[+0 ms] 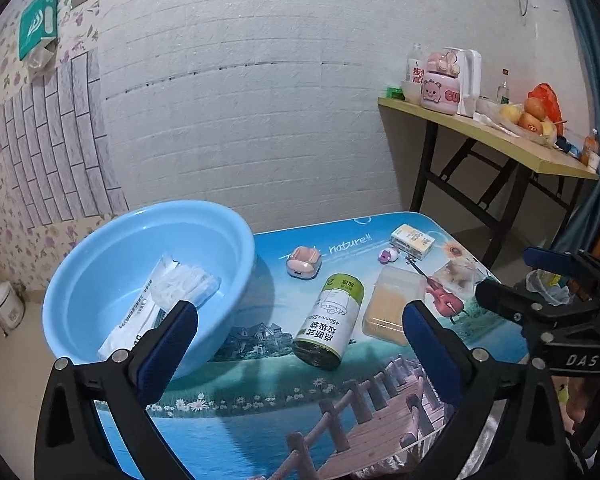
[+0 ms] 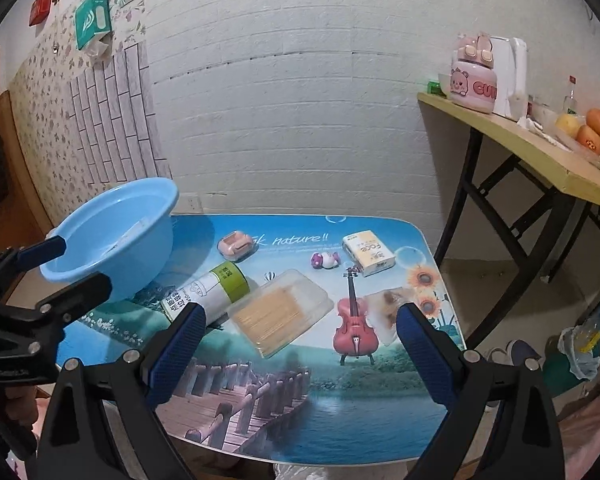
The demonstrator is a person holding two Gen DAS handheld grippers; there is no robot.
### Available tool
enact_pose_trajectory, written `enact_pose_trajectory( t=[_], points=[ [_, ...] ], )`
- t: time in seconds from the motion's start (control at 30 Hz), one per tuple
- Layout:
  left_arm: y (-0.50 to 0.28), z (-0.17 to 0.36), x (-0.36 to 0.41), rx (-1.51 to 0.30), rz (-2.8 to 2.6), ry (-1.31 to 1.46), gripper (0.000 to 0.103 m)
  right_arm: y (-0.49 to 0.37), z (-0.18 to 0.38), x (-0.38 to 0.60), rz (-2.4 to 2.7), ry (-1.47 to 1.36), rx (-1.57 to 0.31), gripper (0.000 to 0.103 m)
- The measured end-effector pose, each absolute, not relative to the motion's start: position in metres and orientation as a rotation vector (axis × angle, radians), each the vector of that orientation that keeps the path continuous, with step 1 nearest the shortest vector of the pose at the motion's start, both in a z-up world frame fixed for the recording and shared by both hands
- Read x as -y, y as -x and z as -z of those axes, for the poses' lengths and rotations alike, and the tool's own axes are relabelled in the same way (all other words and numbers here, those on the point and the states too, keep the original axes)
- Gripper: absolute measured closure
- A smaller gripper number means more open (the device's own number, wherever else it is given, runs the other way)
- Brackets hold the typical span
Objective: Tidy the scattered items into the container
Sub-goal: 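Move both grippers back toward the items on the table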
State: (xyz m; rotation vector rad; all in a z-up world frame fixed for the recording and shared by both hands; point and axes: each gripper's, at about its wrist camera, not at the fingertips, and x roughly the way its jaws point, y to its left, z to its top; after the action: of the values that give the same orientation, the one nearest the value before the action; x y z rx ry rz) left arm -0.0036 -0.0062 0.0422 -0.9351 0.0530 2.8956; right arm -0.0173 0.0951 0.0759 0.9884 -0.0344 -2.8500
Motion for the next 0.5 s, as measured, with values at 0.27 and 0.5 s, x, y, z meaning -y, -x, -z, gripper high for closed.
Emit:
enact_pose_trajectory(
  t=[0.27, 0.5],
  points=[
    [0.008, -0.044, -0.001, -0.001, -2.874, 0.956, 0.000, 0.021, -0.073, -0.104, 2.842, -1.025, 0.137, 0.006],
    [0.014, -0.039, -0.009, -0.008, -2.876, 1.000, 0.000, 0.023, -0.067, -0.105, 2.797, -1.051, 0.178, 0.006]
  ],
)
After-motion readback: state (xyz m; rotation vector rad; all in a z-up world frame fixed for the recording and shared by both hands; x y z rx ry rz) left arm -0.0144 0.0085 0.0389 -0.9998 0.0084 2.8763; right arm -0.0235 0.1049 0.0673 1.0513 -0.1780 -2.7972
